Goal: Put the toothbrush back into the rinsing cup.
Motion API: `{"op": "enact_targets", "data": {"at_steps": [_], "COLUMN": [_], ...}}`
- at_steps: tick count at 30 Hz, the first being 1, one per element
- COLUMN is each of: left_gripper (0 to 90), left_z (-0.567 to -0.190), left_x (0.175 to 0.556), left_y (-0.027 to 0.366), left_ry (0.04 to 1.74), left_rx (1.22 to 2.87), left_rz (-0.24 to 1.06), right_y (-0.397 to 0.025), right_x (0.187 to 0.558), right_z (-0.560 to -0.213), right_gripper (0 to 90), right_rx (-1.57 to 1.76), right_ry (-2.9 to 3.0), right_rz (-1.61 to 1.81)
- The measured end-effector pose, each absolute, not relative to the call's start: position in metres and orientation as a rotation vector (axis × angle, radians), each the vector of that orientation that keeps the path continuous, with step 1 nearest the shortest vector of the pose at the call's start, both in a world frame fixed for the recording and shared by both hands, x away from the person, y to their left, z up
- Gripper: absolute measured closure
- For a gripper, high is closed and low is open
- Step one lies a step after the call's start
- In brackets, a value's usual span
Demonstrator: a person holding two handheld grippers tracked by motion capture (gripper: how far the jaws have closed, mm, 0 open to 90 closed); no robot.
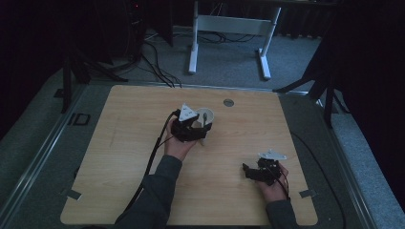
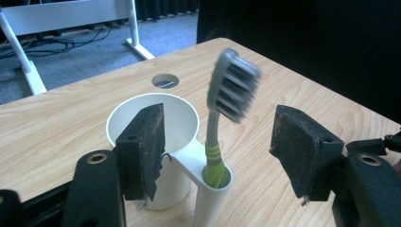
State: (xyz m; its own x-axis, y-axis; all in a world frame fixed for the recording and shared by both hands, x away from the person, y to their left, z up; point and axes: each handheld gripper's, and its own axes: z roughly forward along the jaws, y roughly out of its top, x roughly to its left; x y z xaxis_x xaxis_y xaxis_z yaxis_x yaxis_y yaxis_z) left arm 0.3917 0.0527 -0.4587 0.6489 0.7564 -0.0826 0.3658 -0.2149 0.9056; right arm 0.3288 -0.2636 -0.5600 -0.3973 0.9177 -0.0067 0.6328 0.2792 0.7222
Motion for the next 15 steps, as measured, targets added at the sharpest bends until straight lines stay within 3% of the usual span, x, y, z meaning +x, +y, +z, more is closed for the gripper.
{"op": "enact_targets", "data": {"at_steps": [15], "left_gripper": [32.5], "left_z": [-0.46], "left_x": [0.3824], "left_y": [0.0609], "left_ry": [0.91], "left_rx": [1.825], "left_rz": [0.448], "right_y": [-0.2636], "right_x": [0.3288], "right_z": [-0.56], "right_gripper": [15.8], "right_rx": [1.396], "right_ry": [2.13], "right_rz": [0.905]}}
